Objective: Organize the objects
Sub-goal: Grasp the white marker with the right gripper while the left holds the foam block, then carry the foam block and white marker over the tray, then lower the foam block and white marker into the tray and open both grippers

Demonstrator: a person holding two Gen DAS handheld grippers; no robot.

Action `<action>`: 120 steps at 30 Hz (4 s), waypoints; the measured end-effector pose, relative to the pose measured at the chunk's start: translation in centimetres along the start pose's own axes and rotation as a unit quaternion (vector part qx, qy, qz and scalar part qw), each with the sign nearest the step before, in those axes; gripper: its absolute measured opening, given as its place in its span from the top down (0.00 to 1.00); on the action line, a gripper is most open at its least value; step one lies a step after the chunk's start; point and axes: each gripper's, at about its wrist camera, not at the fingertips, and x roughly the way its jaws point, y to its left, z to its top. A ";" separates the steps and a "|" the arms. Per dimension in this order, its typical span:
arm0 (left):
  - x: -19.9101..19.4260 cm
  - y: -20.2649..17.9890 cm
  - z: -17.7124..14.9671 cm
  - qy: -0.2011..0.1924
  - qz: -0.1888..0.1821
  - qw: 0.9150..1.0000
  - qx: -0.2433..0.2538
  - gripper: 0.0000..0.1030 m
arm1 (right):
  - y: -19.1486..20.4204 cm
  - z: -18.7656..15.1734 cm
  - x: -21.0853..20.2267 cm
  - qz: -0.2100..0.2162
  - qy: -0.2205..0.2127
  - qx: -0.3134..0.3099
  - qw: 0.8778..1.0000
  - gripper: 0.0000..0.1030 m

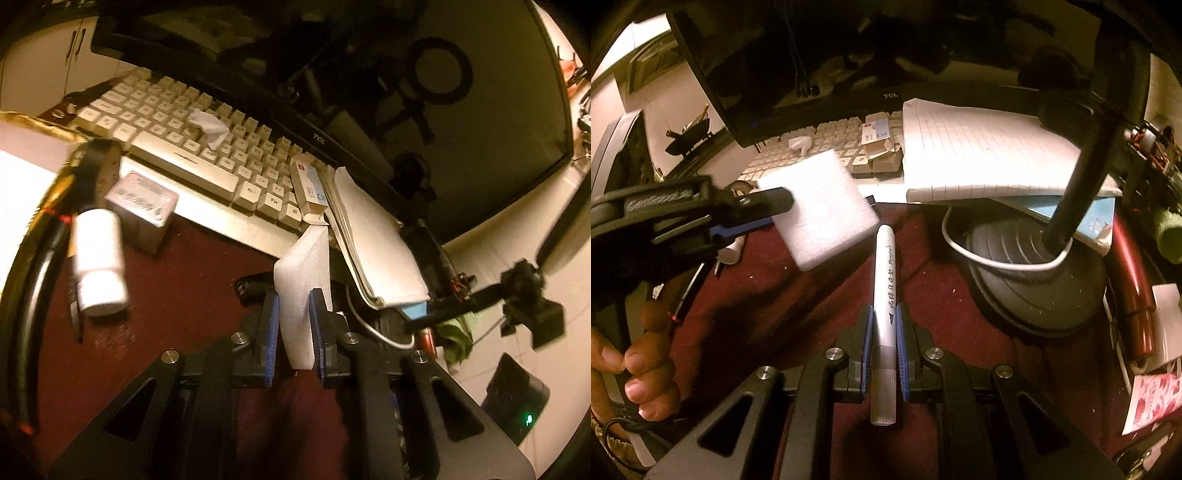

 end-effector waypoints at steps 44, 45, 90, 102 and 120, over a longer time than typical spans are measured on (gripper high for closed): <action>-16.4 6.1 -2.7 -0.115 0.053 0.992 0.027 0.85 | 9.1 -0.5 -1.2 0.034 -0.009 -0.076 0.996 0.90; -16.9 6.3 -2.7 -0.118 0.056 0.991 0.026 0.85 | 9.4 -0.5 -1.2 0.035 -0.009 -0.078 0.996 0.90; -22.5 14.9 -0.4 -0.115 0.155 0.981 -0.005 0.85 | 25.0 6.0 6.0 0.150 0.036 -0.190 0.970 0.90; -21.0 13.1 -1.6 -0.041 0.108 0.993 0.037 0.85 | 26.8 6.7 10.3 0.146 0.059 -0.185 0.970 0.90; -15.3 10.9 -2.8 0.081 0.127 0.986 0.068 0.82 | 19.2 6.8 6.7 0.126 0.008 -0.126 0.984 0.70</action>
